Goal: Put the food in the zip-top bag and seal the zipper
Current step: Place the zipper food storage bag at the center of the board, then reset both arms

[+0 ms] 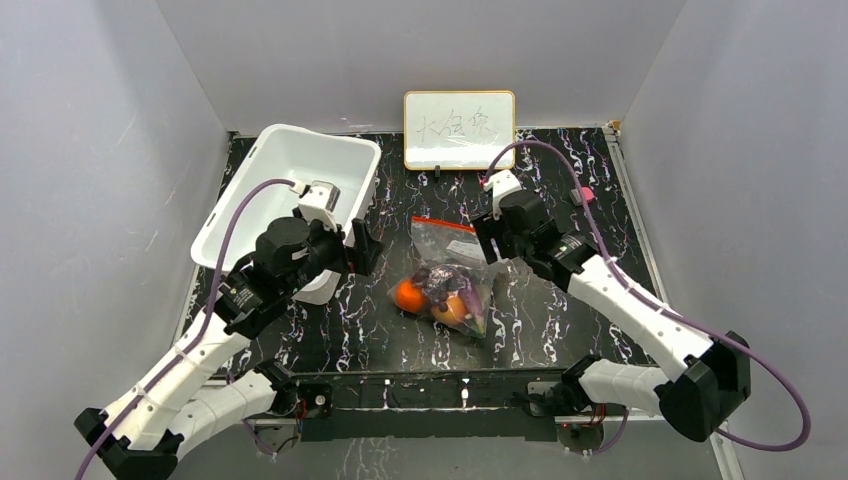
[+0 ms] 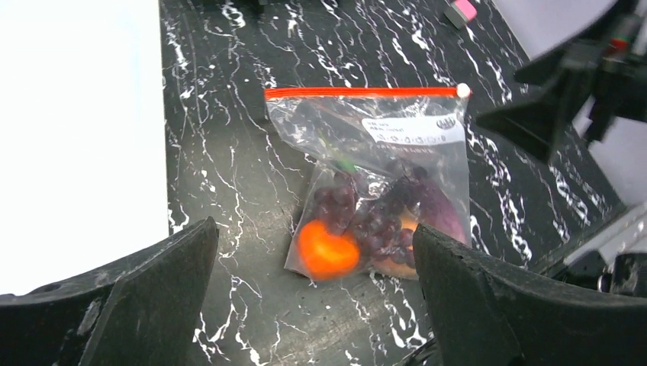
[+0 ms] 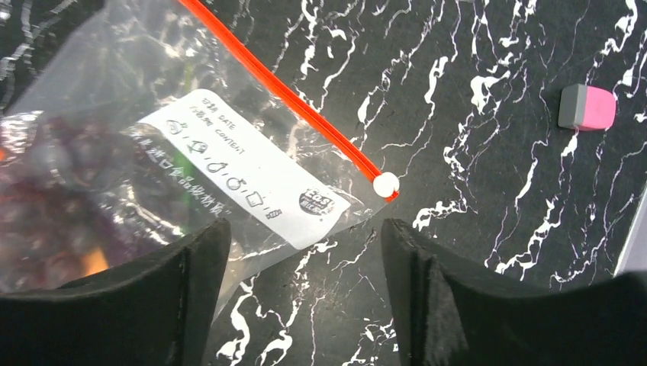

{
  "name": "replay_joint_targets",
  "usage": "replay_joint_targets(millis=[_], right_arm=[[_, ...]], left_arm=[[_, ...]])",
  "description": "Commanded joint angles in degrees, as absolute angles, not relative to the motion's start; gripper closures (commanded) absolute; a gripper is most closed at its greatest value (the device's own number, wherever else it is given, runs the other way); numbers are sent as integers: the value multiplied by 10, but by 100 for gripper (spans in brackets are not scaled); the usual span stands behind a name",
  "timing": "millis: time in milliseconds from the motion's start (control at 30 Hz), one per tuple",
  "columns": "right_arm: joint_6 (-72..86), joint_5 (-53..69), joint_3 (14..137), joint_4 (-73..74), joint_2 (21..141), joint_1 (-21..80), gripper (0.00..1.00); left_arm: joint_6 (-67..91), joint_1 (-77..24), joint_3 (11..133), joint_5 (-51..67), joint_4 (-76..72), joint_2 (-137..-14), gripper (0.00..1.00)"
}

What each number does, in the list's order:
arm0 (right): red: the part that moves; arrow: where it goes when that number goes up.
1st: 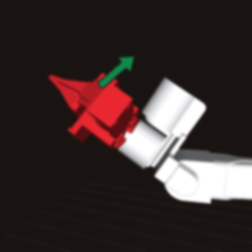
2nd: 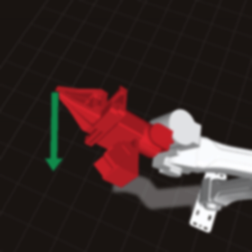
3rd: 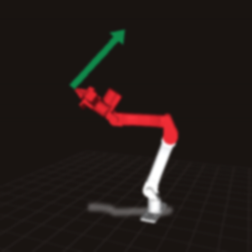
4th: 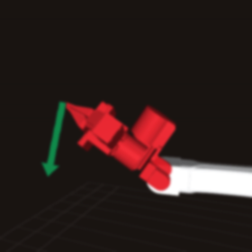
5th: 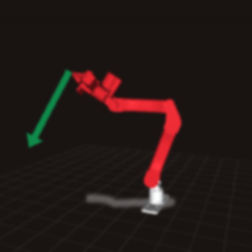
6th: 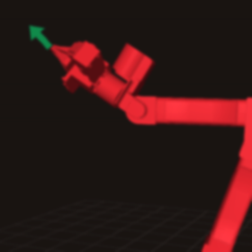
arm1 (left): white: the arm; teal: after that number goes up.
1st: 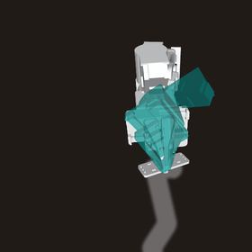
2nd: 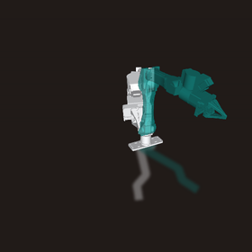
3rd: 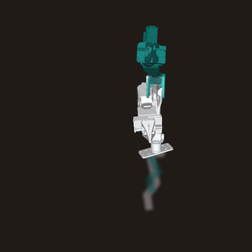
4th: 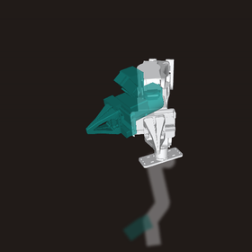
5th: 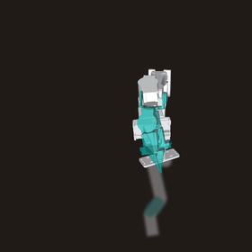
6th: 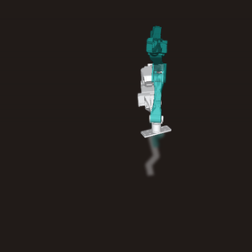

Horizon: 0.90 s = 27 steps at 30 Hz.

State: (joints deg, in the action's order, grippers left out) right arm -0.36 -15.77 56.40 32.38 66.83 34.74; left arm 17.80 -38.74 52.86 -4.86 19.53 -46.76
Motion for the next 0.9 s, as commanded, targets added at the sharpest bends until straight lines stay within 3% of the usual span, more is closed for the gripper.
replay_joint_targets(millis=[0, 67, 100, 433, 867], right_arm=[[37, -112, 612, 328, 613, 345, 22], [61, -93, 620, 337, 595, 345, 4], [78, -88, 624, 342, 588, 345, 2], [281, -34, 667, 365, 508, 345, 2], [338, -37, 640, 359, 429, 345, 2]], left_arm=[[259, -386, 544, -118, 198, -454, 2], [259, -385, 542, -117, 194, -447, 2], [256, -385, 543, -113, 193, -445, 2], [253, -385, 589, -65, 177, -427, 2], [281, -385, 569, -60, 175, -407, 2]])
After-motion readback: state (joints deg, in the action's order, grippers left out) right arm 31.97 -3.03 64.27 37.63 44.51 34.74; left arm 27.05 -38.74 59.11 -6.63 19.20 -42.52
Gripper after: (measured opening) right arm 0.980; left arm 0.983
